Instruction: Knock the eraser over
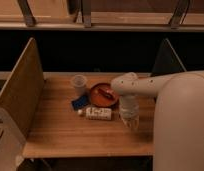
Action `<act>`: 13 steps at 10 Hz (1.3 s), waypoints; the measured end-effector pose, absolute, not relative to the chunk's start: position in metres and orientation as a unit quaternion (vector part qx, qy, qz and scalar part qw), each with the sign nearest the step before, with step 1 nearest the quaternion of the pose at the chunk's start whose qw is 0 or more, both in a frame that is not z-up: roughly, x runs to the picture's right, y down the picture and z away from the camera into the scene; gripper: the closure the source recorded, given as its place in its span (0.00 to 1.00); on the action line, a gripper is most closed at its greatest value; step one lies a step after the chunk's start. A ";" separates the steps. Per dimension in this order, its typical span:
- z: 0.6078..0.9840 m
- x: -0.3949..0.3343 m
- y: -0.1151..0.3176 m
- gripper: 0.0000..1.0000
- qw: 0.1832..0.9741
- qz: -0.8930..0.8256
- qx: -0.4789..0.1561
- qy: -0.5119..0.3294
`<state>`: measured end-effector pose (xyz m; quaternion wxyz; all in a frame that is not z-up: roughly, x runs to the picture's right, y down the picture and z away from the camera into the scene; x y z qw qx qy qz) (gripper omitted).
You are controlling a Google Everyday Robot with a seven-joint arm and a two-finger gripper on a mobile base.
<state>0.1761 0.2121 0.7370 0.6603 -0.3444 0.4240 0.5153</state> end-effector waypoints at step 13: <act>0.829 0.125 0.054 0.95 0.849 0.484 -0.143 0.156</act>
